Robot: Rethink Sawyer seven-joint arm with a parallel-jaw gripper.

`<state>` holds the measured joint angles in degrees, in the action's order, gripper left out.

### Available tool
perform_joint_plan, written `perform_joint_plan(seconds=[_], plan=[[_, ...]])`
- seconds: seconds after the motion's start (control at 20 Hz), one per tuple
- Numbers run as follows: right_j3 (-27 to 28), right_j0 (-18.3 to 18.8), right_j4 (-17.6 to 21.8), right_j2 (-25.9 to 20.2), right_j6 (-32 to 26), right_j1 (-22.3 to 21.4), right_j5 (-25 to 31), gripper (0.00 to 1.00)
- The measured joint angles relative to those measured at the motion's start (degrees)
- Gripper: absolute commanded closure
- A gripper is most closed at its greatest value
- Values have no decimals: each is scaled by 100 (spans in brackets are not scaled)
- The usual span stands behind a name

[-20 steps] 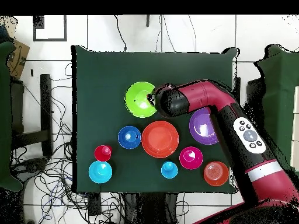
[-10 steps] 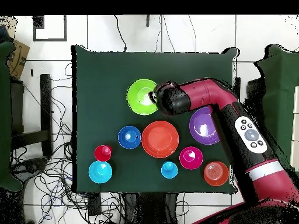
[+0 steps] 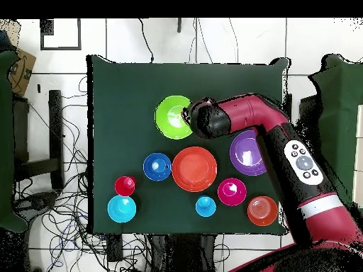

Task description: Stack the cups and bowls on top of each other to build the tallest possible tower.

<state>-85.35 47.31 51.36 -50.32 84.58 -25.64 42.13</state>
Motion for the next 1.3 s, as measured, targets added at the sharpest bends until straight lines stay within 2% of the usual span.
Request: perform_joint_plan(seconds=[0.6, 0.95, 1.0, 1.3], plan=[[106, -113, 12, 126, -570, 0, 111, 100], [117, -123, 1, 140, -674, 5, 109, 100], [127, -126, 2, 145, -674, 18, 114, 0], [132, -167, 4, 167, -674, 177, 208, 0]])
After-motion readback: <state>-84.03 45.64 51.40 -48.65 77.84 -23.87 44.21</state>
